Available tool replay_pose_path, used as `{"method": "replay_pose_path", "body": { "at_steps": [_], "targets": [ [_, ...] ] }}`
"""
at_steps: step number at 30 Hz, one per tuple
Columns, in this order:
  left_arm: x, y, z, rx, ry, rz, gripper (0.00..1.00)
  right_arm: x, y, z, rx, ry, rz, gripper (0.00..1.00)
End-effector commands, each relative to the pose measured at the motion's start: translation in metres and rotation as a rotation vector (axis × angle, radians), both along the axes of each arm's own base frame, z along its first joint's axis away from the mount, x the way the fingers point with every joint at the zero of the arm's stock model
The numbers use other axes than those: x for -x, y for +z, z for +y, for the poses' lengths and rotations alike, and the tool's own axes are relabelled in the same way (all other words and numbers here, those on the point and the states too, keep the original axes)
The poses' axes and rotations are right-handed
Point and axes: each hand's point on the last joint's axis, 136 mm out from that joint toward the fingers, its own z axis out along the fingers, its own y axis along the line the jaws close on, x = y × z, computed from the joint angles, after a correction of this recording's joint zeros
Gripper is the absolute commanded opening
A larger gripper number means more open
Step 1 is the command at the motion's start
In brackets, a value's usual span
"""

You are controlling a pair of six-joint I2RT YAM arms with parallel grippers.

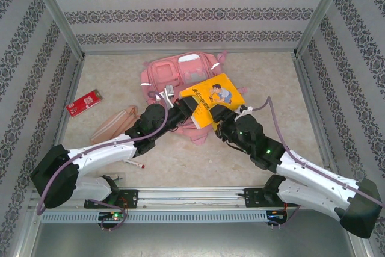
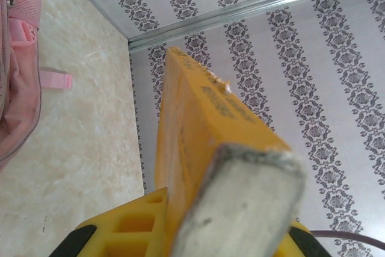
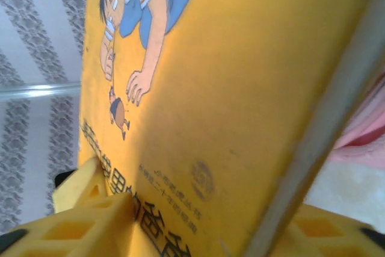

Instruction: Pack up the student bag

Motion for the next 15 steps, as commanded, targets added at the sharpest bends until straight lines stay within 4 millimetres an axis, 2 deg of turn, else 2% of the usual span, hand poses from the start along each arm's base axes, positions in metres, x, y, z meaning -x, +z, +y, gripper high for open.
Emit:
{"method": "replay_pose_path", "body": {
  "at_steps": [1, 6, 10, 13, 15],
  "targets": [
    [0.013, 0.046, -0.004, 0.151, -0.027, -0.056, 0.00, -0.011, 0.032, -0.020, -0.069, -0.127, -0.130, 0.40],
    [0.013, 0.018, 0.001, 0.182, -0.001, 0.051, 0.00, -0.012, 0.056, -0.027, -0.061, -0.149, -0.228, 0.32],
    [0.017, 0.001, -0.003, 0.113, -0.013, 0.122, 0.03, -0.013, 0.069, -0.020, -0.076, -0.124, -0.272, 0.34],
    [0.021, -0.001, -0.006, 0.128, -0.023, 0.134, 0.03, -0.016, 0.075, -0.011, -0.079, -0.104, -0.302, 0.36],
    [0.022, 0.001, -0.006, 0.162, -0.028, 0.137, 0.04, -0.018, 0.083, -0.006, -0.084, -0.097, -0.345, 0.29]
  ]
}}
